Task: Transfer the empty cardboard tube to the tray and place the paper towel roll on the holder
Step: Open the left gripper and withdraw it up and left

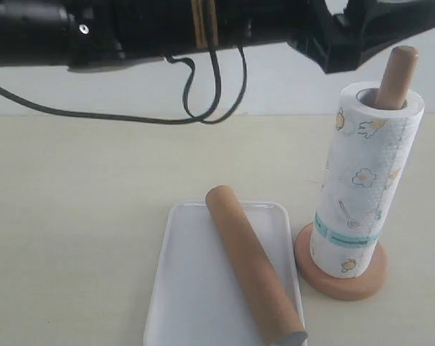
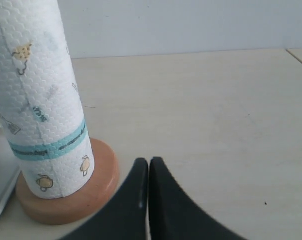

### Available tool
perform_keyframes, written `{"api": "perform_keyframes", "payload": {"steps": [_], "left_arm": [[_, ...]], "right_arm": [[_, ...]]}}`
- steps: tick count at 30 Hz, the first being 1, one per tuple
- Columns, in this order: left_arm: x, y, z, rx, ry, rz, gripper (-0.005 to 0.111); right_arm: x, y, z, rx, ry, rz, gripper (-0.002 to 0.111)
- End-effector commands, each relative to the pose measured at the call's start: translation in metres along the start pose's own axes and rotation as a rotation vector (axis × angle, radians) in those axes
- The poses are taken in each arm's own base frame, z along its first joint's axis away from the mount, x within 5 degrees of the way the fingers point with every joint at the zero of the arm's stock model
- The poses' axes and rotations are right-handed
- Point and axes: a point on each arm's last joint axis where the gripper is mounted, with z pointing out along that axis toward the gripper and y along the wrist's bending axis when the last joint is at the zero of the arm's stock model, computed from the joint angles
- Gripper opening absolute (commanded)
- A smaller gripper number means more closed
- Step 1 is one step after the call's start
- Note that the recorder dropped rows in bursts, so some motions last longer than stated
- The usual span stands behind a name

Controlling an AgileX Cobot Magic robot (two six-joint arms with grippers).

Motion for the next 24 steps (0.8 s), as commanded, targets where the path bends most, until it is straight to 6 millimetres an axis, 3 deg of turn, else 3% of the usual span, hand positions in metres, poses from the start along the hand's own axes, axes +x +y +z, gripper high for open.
{"api": "perform_keyframes", "payload": {"steps": [1,7,12,18,24], "left_arm": [[-0.029,-0.003,-0.016,-0.085,0.11,0.011,0.06],[-0.055,-0.021,-0.038,-0.042,0.241,0.013,0.004],[-0.062,-0.04,-0.054,-0.001,0.237,-0.052,0.004],[-0.03,-0.062,-0.086,-0.082,0.33,-0.115,0.004],[-0.001,-0.099,-0.121,-0.071,0.331,-0.282,0.004]], "right_arm": [[-0.001,0.0,0.0,0.003,-0.008,-0.001,0.0],[-0.001,0.0,0.0,0.003,-0.008,-0.001,0.0],[-0.001,0.0,0.0,0.003,-0.008,-0.001,0.0],[-0.001,0.0,0.0,0.003,-0.008,-0.001,0.0],[-0.001,0.0,0.0,0.003,-0.008,-0.001,0.0]]}}
